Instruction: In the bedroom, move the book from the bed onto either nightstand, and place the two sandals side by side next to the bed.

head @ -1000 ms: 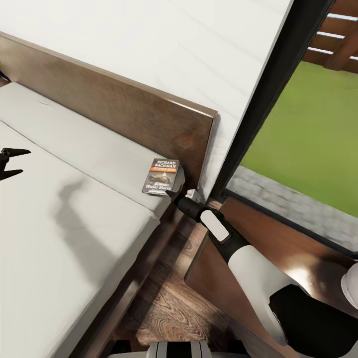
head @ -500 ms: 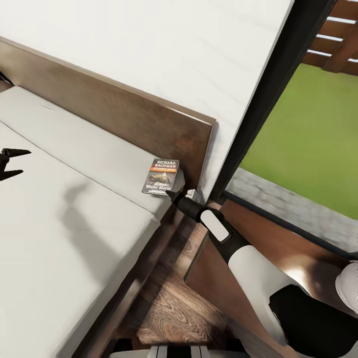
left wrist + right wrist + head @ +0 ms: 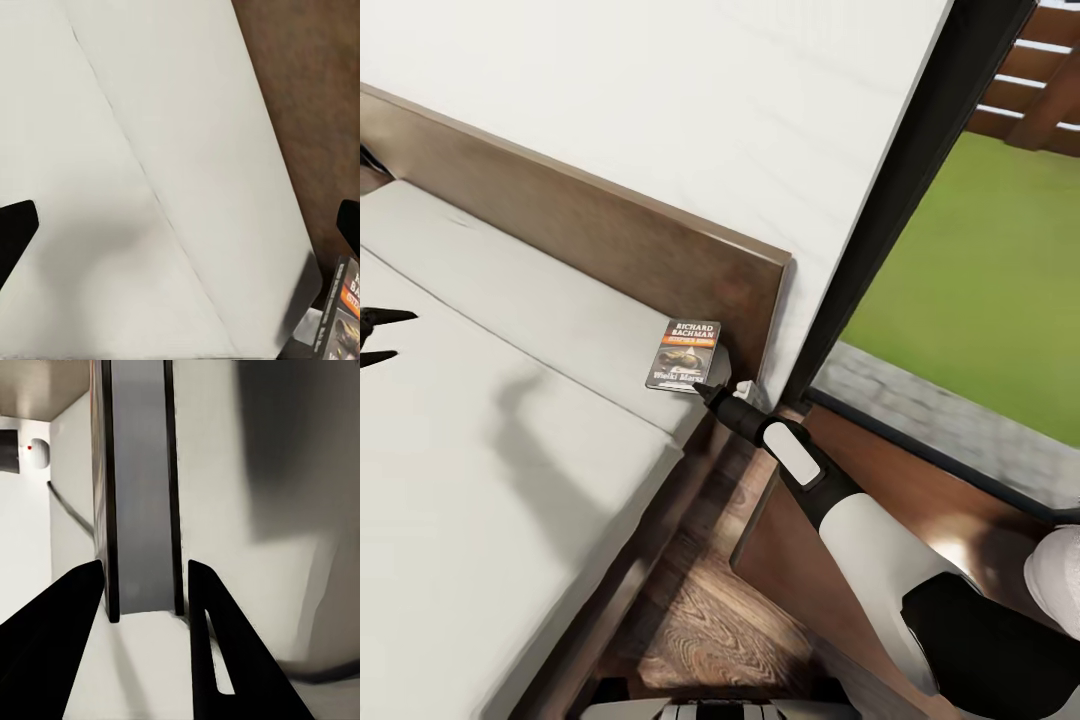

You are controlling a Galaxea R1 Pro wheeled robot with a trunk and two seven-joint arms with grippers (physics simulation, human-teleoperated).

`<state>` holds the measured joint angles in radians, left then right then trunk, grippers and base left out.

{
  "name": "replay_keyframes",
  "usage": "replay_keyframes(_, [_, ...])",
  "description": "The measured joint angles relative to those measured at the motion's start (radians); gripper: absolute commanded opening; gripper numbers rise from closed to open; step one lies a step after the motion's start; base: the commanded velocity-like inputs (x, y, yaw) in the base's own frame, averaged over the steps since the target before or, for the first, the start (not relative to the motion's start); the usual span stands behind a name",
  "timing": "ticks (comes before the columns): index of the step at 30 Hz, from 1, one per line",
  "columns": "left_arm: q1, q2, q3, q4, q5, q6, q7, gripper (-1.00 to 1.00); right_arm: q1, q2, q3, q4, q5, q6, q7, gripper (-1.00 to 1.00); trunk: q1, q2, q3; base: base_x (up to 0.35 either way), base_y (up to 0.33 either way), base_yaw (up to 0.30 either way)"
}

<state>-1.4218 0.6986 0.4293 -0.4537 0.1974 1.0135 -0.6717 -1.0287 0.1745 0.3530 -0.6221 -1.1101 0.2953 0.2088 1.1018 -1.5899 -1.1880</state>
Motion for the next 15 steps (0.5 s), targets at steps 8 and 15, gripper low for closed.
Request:
replay_keyframes(8, [0.001, 0.011, -0.001, 0.049, -0.014, -0.004, -0.002, 1.00, 0.000, 0.000, -0.001, 0.000, 0.001, 0.000, 0.000, -1.00, -0.023, 0.042, 0.019, 0.000, 0.000, 0.000])
replay_keyframes(15, [0.001, 0.015, -0.002, 0.083, -0.017, -0.008, -0.001, 1.00, 0.000, 0.000, -0.001, 0.000, 0.002, 0.001, 0.001, -1.00, -0.023, 0.042, 0.019, 0.000, 0.000, 0.000])
